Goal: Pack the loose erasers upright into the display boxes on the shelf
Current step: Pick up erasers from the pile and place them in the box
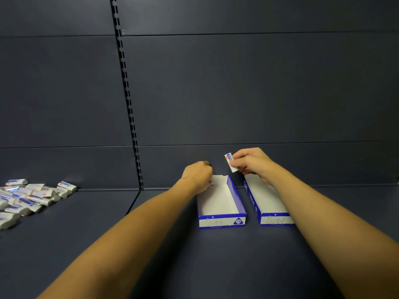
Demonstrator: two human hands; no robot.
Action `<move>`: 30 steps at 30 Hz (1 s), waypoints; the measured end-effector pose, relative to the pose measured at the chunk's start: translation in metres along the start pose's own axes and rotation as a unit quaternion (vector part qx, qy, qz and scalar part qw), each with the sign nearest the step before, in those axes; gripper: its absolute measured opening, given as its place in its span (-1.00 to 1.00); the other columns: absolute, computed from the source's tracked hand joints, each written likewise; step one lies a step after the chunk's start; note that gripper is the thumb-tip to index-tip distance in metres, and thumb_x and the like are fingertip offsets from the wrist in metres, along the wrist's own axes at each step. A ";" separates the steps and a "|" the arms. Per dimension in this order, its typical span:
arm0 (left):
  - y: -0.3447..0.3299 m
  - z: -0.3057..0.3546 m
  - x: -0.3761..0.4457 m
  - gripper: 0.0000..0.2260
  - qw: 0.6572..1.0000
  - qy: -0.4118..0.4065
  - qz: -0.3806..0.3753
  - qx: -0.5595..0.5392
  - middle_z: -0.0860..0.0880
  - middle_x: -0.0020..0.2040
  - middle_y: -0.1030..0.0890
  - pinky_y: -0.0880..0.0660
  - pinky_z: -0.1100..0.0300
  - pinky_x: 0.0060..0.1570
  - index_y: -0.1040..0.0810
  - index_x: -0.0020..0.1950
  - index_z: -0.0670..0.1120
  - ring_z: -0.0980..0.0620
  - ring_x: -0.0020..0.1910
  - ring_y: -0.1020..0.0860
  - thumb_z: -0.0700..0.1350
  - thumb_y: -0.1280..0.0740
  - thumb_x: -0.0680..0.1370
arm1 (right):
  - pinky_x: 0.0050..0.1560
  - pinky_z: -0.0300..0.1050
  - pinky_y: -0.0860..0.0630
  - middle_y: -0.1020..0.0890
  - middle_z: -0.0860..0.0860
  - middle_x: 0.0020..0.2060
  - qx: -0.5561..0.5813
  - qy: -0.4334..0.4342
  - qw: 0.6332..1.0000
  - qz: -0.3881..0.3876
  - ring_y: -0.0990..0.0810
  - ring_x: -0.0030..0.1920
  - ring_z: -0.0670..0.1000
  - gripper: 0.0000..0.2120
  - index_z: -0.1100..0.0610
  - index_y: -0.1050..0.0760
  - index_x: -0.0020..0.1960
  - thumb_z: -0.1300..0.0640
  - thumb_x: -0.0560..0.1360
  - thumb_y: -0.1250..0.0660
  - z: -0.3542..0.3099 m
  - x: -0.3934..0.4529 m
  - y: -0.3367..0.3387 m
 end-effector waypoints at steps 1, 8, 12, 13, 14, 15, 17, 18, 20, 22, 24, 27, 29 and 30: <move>-0.001 0.002 -0.001 -0.70 1.000 0.002 0.003 0.006 -0.10 0.24 -0.56 -0.58 0.05 0.13 -0.59 0.27 -0.15 -0.10 0.15 -0.57 -0.06 -0.41 0.58 | -0.09 -0.06 -0.55 -0.69 0.15 -0.13 0.001 0.000 1.000 0.000 -0.58 -0.16 0.04 -0.91 0.10 -0.67 -0.06 0.20 0.44 -0.50 -0.001 0.000 0.000; -0.002 0.005 -0.002 -0.65 0.999 0.009 0.027 0.021 -0.14 0.27 -0.54 -0.58 0.01 0.15 -0.48 0.39 -0.13 -0.13 0.20 -0.55 -0.18 -0.37 0.60 | -0.02 -0.02 -0.59 -0.70 0.17 -0.06 -0.005 0.010 1.000 0.006 -0.60 -0.11 0.05 -0.94 0.05 -0.65 -0.10 0.19 0.46 -0.49 -0.003 -0.005 0.003; -0.001 0.006 -0.004 -0.68 0.999 0.028 0.032 0.016 -0.18 0.23 -0.55 -0.52 0.02 0.13 -0.46 0.34 -0.18 -0.15 0.18 -0.54 -0.21 -0.35 0.60 | -0.07 -0.07 -0.57 -0.70 0.20 -0.03 -0.004 0.008 1.000 0.007 -0.59 -0.13 0.03 -0.93 0.06 -0.64 -0.11 0.21 0.47 -0.48 -0.002 -0.009 0.004; 0.000 0.006 -0.004 -0.71 0.999 0.031 0.030 0.024 -0.18 0.22 -0.56 -0.52 0.02 0.13 -0.49 0.31 -0.19 -0.16 0.17 -0.54 -0.22 -0.35 0.59 | -0.08 -0.08 -0.56 -0.70 0.20 -0.03 -0.003 0.008 1.000 0.005 -0.59 -0.14 0.03 -0.93 0.06 -0.64 -0.11 0.21 0.47 -0.48 -0.001 -0.010 0.004; 0.000 0.005 -0.004 -0.73 0.998 0.032 0.028 0.035 -0.17 0.20 -0.57 -0.52 0.02 0.12 -0.54 0.28 -0.18 -0.16 0.17 -0.54 -0.21 -0.36 0.59 | -0.09 -0.09 -0.55 -0.70 0.20 -0.03 -0.001 0.009 1.000 0.004 -0.59 -0.14 0.02 -0.94 0.07 -0.64 -0.11 0.21 0.47 -0.48 -0.001 -0.011 0.004; 0.002 0.003 -0.005 -0.75 0.998 0.032 0.029 0.047 -0.15 0.19 -0.59 -0.51 0.03 0.11 -0.58 0.25 -0.16 -0.15 0.16 -0.55 -0.19 -0.37 0.58 | -0.10 -0.10 -0.55 -0.70 0.20 -0.04 0.001 0.009 1.000 0.003 -0.59 -0.14 0.02 -0.94 0.07 -0.64 -0.11 0.21 0.47 -0.48 -0.001 -0.012 0.005; 0.005 0.000 -0.006 -0.80 0.998 0.031 0.029 0.045 -0.11 0.15 -0.60 -0.50 0.05 0.07 -0.63 0.18 -0.11 -0.12 0.13 -0.54 -0.16 -0.39 0.55 | -0.11 -0.11 -0.55 -0.70 0.19 -0.05 0.005 0.011 1.000 0.001 -0.59 -0.15 0.01 -0.93 0.07 -0.65 -0.09 0.22 0.47 -0.48 0.000 -0.013 0.005; 0.005 -0.003 -0.006 -0.82 0.999 0.031 0.023 0.029 -0.08 0.12 -0.61 -0.49 0.06 0.04 -0.63 0.13 -0.07 -0.11 0.10 -0.54 -0.15 -0.40 0.54 | -0.11 -0.10 -0.55 -0.70 0.19 -0.06 0.008 0.011 1.000 -0.001 -0.59 -0.15 0.02 -0.93 0.08 -0.65 -0.09 0.23 0.46 -0.48 0.000 -0.013 0.005; 0.003 -0.006 -0.005 -0.86 0.999 0.028 -0.003 -0.024 -0.05 0.08 -0.62 -0.53 0.08 -0.05 -0.61 0.08 -0.02 -0.07 0.02 -0.56 -0.08 -0.43 0.53 | -0.08 -0.07 -0.55 -0.70 0.19 -0.09 0.020 0.011 1.000 -0.009 -0.60 -0.16 0.03 -0.92 0.11 -0.66 -0.08 0.24 0.45 -0.49 0.000 -0.014 0.005; -0.002 -0.006 -0.006 -0.81 0.994 0.015 -0.043 -0.095 -0.03 0.06 -0.62 -0.55 0.12 -0.10 -0.57 0.09 0.00 -0.04 -0.03 -0.57 -0.04 -0.47 0.52 | -0.05 -0.03 -0.56 -0.71 0.20 -0.10 0.027 0.013 0.999 -0.016 -0.61 -0.17 0.04 -0.90 0.13 -0.67 -0.07 0.25 0.43 -0.51 0.000 -0.014 0.005; -0.003 -0.005 -0.007 -0.77 0.990 0.002 -0.057 -0.132 -0.03 0.07 -0.62 -0.59 0.12 -0.05 -0.56 0.11 0.00 -0.02 -0.02 -0.58 -0.04 -0.50 0.50 | -0.04 -0.02 -0.58 -0.70 0.22 -0.09 0.024 0.016 0.999 -0.024 -0.62 -0.18 0.05 -0.90 0.15 -0.68 -0.07 0.26 0.42 -0.51 0.000 -0.014 0.005; -0.003 -0.009 -0.009 -0.75 0.988 -0.003 -0.052 -0.143 -0.02 0.07 -0.62 -0.59 0.14 -0.04 -0.56 0.12 0.00 0.00 -0.02 -0.58 -0.02 -0.51 0.50 | -0.10 -0.07 -0.58 -0.69 0.28 -0.07 0.020 0.017 0.999 -0.040 -0.61 -0.20 0.05 -0.91 0.21 -0.66 -0.07 0.27 0.43 -0.49 -0.001 -0.016 0.003; -0.002 -0.014 -0.010 -0.74 0.988 0.002 -0.054 -0.146 -0.01 0.04 -0.61 -0.58 0.15 -0.07 -0.56 0.09 0.00 0.00 -0.03 -0.58 0.01 -0.52 0.48 | -0.14 -0.10 -0.57 -0.68 0.30 -0.05 0.025 0.019 0.998 -0.047 -0.61 -0.19 0.07 -0.92 0.22 -0.65 -0.06 0.28 0.44 -0.47 -0.002 -0.017 0.002; -0.001 -0.018 -0.010 -0.74 0.987 0.005 -0.058 -0.148 0.00 0.03 -0.61 -0.59 0.13 -0.07 -0.56 0.08 0.01 0.00 -0.03 -0.58 0.02 -0.52 0.47 | -0.14 -0.11 -0.58 -0.68 0.30 -0.06 0.029 0.020 0.998 -0.049 -0.60 -0.19 0.07 -0.92 0.21 -0.65 -0.05 0.29 0.45 -0.46 -0.002 -0.017 0.002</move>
Point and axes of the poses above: each hand's wrist, its own x-axis towards the middle knuckle, its own y-axis out of the back of the hand, z = x × y, the point moved 4 cm from there along x, towards the middle knuckle
